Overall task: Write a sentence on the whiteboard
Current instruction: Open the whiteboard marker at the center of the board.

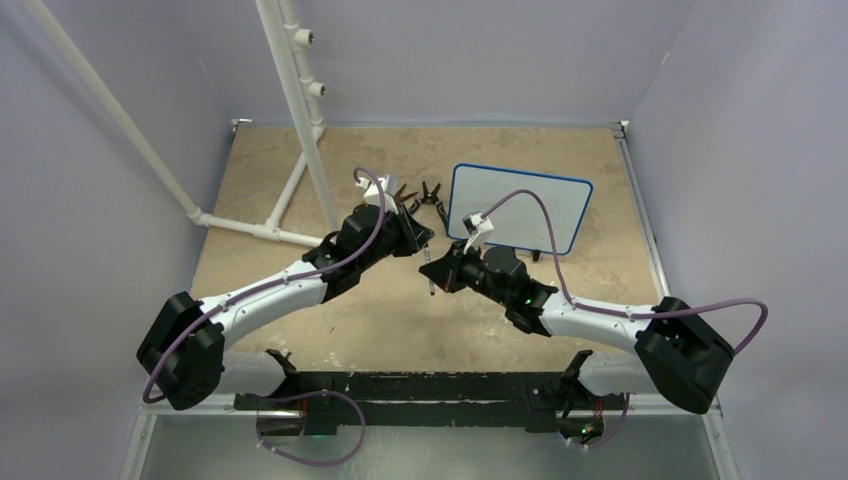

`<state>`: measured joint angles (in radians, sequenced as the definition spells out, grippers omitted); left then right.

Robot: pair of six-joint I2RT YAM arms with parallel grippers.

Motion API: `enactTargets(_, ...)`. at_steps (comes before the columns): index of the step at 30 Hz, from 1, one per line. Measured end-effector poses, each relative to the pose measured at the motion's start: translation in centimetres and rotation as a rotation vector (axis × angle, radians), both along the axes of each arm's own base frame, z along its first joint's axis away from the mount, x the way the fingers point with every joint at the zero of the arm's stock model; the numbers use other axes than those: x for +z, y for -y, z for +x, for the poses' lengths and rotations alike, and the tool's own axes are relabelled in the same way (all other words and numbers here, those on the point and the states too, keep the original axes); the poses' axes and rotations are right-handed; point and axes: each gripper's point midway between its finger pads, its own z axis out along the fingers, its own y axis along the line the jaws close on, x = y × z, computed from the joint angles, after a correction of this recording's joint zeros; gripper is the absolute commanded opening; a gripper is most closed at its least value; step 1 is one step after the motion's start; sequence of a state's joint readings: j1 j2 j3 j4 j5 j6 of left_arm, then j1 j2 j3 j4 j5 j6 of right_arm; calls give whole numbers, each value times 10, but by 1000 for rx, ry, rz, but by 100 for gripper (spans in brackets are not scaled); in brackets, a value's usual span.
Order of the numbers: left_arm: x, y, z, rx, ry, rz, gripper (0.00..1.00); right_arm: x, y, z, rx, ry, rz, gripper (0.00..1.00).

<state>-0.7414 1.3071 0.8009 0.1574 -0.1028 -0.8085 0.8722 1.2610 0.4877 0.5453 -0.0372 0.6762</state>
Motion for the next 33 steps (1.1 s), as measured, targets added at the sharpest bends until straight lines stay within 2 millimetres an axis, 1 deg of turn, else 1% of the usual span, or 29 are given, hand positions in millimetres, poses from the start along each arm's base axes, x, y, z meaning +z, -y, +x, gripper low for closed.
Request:
enactTargets(9,0,-1,0,-15,-8,-8,0,1,0,0,-10,1,3,0)
enactTargets(16,4,-1,1,-27,-4,-25,0,5,-1,0,-12,7,14,0)
enactTargets(21,10,-1,2,-40,-9,-58,0,12,1,0,-21,13,29,0)
enactTargets(28,11,-3,4,-43,-11,-64,0,11,-2,1,-29,14,25,0)
enactTargets(33,15,-3,5,-62,-2,-84,0,15,-3,3,-33,23,35,0)
